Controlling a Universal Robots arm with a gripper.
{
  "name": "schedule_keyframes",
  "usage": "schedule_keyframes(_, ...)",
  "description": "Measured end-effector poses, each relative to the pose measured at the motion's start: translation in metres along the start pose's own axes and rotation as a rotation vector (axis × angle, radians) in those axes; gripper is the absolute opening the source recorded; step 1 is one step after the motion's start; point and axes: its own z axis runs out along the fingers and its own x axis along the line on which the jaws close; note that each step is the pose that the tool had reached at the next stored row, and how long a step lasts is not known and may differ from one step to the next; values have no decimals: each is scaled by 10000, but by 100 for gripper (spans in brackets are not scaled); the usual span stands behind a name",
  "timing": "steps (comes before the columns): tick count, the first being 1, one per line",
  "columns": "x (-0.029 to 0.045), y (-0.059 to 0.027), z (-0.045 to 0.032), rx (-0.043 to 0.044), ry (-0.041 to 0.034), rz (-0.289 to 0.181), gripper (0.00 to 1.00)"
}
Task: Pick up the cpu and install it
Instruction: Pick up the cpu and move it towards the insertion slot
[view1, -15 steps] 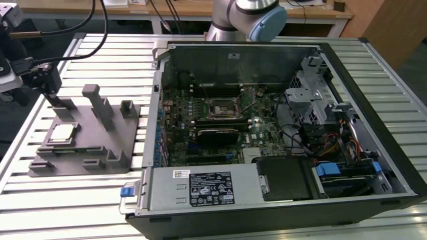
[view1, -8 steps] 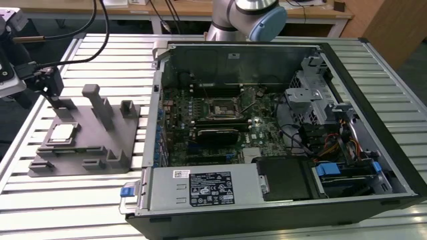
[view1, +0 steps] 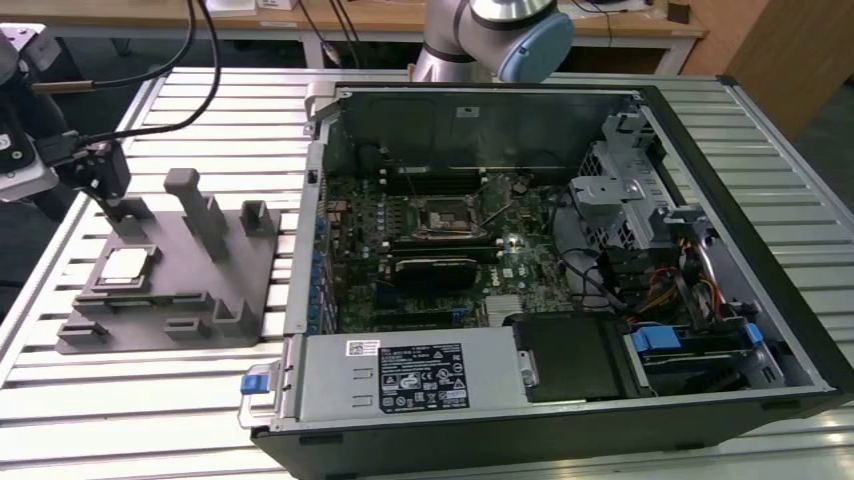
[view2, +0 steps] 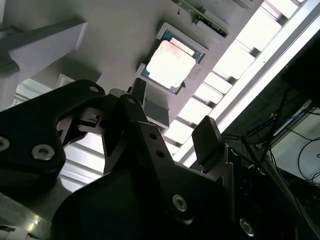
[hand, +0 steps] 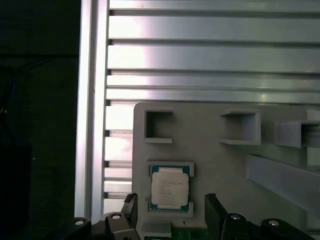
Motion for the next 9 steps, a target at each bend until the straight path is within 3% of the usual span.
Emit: schedule_keyframes(9,-2,-7,147,0,-25,-5,64)
